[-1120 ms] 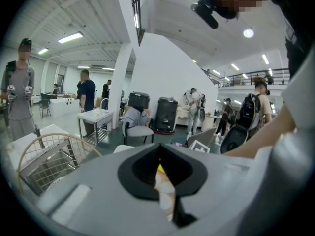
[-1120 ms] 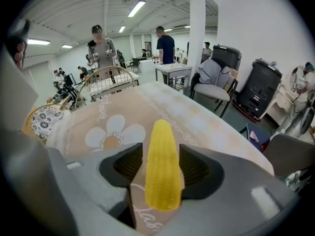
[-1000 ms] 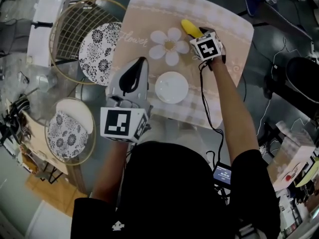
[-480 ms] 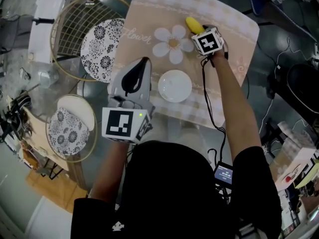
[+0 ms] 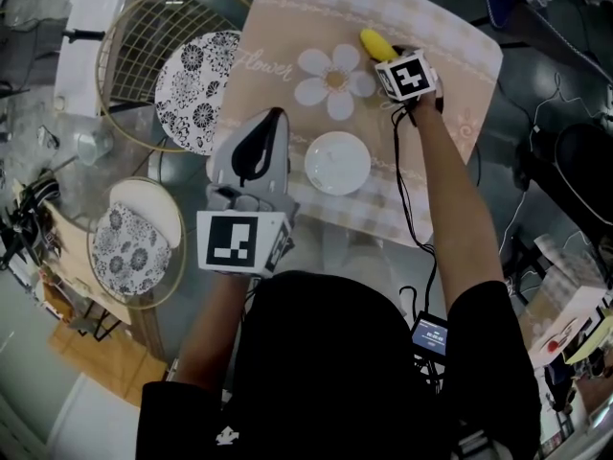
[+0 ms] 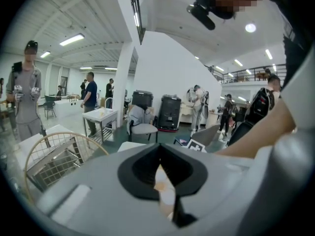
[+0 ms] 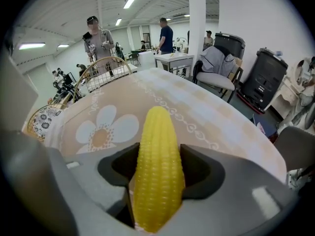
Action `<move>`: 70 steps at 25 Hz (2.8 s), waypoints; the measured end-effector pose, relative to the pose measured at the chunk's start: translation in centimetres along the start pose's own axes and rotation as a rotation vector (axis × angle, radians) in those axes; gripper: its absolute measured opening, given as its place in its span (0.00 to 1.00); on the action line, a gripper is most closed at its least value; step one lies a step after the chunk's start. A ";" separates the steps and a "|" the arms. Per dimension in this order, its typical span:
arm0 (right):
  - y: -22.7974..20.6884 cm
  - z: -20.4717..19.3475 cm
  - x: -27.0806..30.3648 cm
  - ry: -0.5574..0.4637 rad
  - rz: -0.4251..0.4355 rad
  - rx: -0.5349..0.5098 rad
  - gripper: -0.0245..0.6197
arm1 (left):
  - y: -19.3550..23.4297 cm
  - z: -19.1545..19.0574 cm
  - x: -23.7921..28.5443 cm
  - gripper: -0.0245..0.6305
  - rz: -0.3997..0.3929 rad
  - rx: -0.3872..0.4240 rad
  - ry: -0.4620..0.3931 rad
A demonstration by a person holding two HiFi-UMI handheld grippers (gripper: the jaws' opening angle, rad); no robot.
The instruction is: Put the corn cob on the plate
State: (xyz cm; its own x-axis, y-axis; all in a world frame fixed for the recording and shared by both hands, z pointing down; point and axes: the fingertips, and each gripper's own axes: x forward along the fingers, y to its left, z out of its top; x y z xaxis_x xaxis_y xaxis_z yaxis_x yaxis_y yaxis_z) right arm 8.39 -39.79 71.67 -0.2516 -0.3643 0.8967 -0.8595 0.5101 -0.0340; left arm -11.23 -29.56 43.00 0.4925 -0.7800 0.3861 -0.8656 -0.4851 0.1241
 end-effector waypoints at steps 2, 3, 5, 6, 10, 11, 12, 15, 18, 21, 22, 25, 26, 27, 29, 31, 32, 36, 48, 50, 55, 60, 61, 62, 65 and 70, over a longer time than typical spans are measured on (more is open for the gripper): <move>0.0 0.0 0.0 -0.002 0.000 -0.001 0.43 | 0.0 0.0 0.1 0.05 0.002 0.007 0.002; 0.0 0.0 0.0 -0.003 0.000 -0.002 0.43 | 0.1 0.0 0.1 0.05 0.003 0.008 0.002; 0.1 -0.1 0.0 -0.003 0.000 0.000 0.43 | 0.2 0.0 0.1 0.05 0.007 0.005 0.003; 0.2 -0.2 -0.1 -0.004 0.001 0.002 0.43 | 0.3 -0.1 0.0 0.05 0.009 0.004 0.003; 0.2 -0.3 -0.4 -0.022 -0.002 0.011 0.43 | 0.2 -0.2 0.0 0.05 0.012 -0.005 0.001; 0.2 -0.3 -0.5 -0.025 -0.002 0.013 0.43 | 0.2 -0.3 0.0 0.05 0.011 -0.006 0.002; 0.2 -0.2 -0.7 -0.029 -0.002 0.016 0.43 | 0.1 -0.3 0.0 0.05 0.010 -0.006 0.002; 0.6 -0.1 -1.3 -0.048 0.002 0.025 0.43 | 0.1 -0.2 0.0 0.05 0.009 -0.008 -0.001; 1.2 -0.3 -1.8 -0.057 0.011 0.014 0.43 | -0.1 -0.2 0.0 0.05 0.010 -0.009 -0.004; 1.7 -0.5 -2.3 -0.065 0.022 0.021 0.43 | -0.4 0.1 -0.2 0.05 0.009 -0.010 -0.013; 1.9 -0.6 -2.6 -0.066 0.025 0.022 0.43 | -0.4 0.2 -0.2 0.05 0.009 -0.010 -0.017; 2.7 -0.7 -3.2 -0.072 0.037 0.007 0.43 | -0.3 0.5 -0.5 0.05 0.016 -0.013 -0.026; 3.1 -0.7 -3.4 -0.076 0.044 -0.001 0.43 | -0.2 0.6 -0.6 0.05 0.020 -0.014 -0.028; 3.6 -0.9 -3.6 -0.080 0.049 -0.006 0.43 | -0.2 0.5 -0.7 0.05 0.024 -0.015 -0.029; 4.6 -1.3 -4.0 -0.087 0.061 -0.017 0.43 | -0.2 0.5 -1.1 0.05 0.033 -0.021 -0.032; 5.9 -1.7 -4.3 -0.096 0.079 -0.032 0.43 | -0.2 0.4 -1.5 0.05 0.042 -0.028 -0.036; 6.5 -1.9 -4.5 -0.100 0.087 -0.038 0.43 | -0.2 0.4 -1.7 0.05 0.045 -0.031 -0.038; 8.9 -2.8 -5.3 -0.111 0.122 -0.057 0.43 | -0.6 0.4 -2.5 0.05 0.054 -0.036 -0.047; 16.7 -6.0 -7.8 -0.107 0.205 -0.111 0.43 | -1.2 -0.1 -5.3 0.05 0.075 -0.054 -0.062; 17.7 -6.7 -8.0 -0.104 0.214 -0.118 0.43 | -1.3 -0.3 -5.7 0.05 0.078 -0.055 -0.063; 20.2 -8.0 -8.1 -0.097 0.240 -0.142 0.43 | -1.4 -0.9 -6.7 0.05 0.090 -0.066 -0.062; 22.4 -9.4 -8.4 -0.078 0.246 -0.207 0.43 | -1.6 -1.4 -7.3 0.05 0.094 -0.069 -0.059; 22.7 -9.6 -8.4 -0.078 0.245 -0.219 0.43 | -1.6 -1.4 -7.4 0.05 0.095 -0.067 -0.061; 23.0 -9.7 -8.4 -0.078 0.244 -0.228 0.43 | -1.6 -1.4 -7.6 0.05 0.097 -0.066 -0.063; 23.5 -10.2 -8.0 -0.064 0.243 -0.251 0.43 | -1.7 -1.4 -7.9 0.05 0.106 -0.073 -0.067; 24.0 -10.9 -7.6 -0.047 0.250 -0.280 0.43 | -1.7 -1.9 -8.7 0.05 0.121 -0.079 -0.063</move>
State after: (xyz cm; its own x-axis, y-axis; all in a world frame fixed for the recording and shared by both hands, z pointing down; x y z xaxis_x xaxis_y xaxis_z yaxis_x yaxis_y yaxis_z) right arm -5.50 -16.24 68.88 -0.4641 -0.2331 0.8546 -0.6157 0.7785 -0.1220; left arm -14.21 -21.23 41.21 0.3866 -0.8553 0.3450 -0.9222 -0.3551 0.1530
